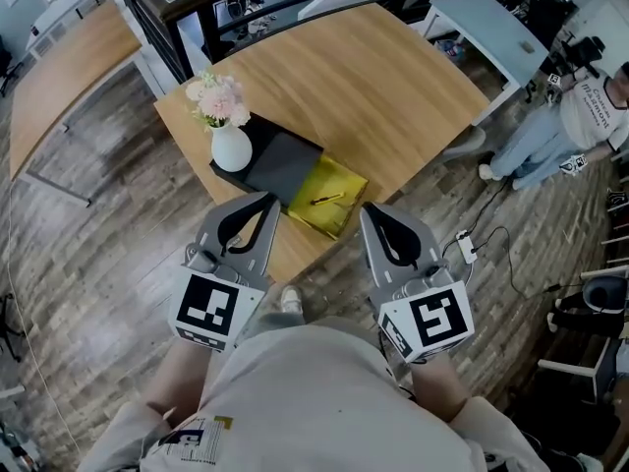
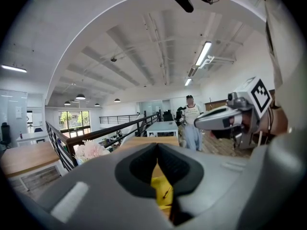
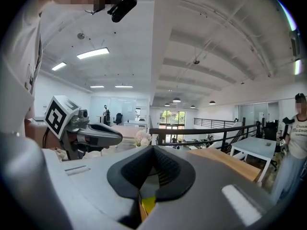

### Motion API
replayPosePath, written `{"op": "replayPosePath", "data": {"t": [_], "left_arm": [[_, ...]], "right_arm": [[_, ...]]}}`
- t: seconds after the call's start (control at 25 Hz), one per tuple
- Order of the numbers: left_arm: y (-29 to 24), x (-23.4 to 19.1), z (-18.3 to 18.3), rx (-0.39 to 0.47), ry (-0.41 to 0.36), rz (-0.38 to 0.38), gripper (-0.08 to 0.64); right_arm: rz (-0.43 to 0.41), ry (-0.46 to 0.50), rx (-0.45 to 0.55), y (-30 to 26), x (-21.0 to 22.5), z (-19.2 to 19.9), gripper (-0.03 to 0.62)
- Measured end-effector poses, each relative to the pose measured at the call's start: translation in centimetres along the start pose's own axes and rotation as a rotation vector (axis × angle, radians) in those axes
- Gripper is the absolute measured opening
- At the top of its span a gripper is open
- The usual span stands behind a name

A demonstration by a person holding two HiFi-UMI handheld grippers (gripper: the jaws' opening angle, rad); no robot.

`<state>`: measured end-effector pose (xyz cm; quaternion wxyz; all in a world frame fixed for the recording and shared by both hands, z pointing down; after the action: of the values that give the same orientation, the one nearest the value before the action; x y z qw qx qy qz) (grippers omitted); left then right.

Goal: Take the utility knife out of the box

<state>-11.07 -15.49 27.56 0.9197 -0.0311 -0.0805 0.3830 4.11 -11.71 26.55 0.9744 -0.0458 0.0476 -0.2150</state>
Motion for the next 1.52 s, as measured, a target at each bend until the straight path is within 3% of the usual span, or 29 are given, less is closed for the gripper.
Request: {"op": "replayPosePath", "data": {"t": [0.52,0.72,0.96,1.28,1.36,1.52], "left_arm": [[-2.1,-0.5,1.4,-0.020,0.047,0.015,0.002],[-2.7,0.7,1.4,-0.039,0.037,-0.021,0.002],[-3.2,1.6,1.0,-0.051,0.040,-0.064,0.002],[-5.0,1.1,1.6,-0.085,0.022,-0.089,0.002],[-5.5,1.1,1.8,-0.089,0.013,-0.086,0.002],[-6.6,0.9,2.4,-0.094,-0.021,-0.095,0.002]], "right_arm": [[-0.021,-0.004,-0.007,-1.9,1.8,0.1,0.000],[-0.132,0.008,-0.006,-1.2,2.3,0.4,0.000],[-0.175,0.020,-0.009,-1.2,4.3,0.2,0.002],[-0.222,0.081,-0.122,-3.6,6.6,1.7,0.003],[-0.233,0.104,-0.153,-4.2,6.8,2.3,0.058],[-0.299,0.145,-0.206,-5.9,6.8,3.8,0.094]]}}
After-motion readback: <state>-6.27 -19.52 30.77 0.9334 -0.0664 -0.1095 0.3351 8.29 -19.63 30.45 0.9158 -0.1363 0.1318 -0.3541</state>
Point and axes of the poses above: the fingertips, and each gripper's own axes: y backward along the fingers, x to its right, z out of its underside, the point moved 4 cm from there along y, backward along the fingers, and after that the axes turned 6 degrees about x, right-handed, at the moved point
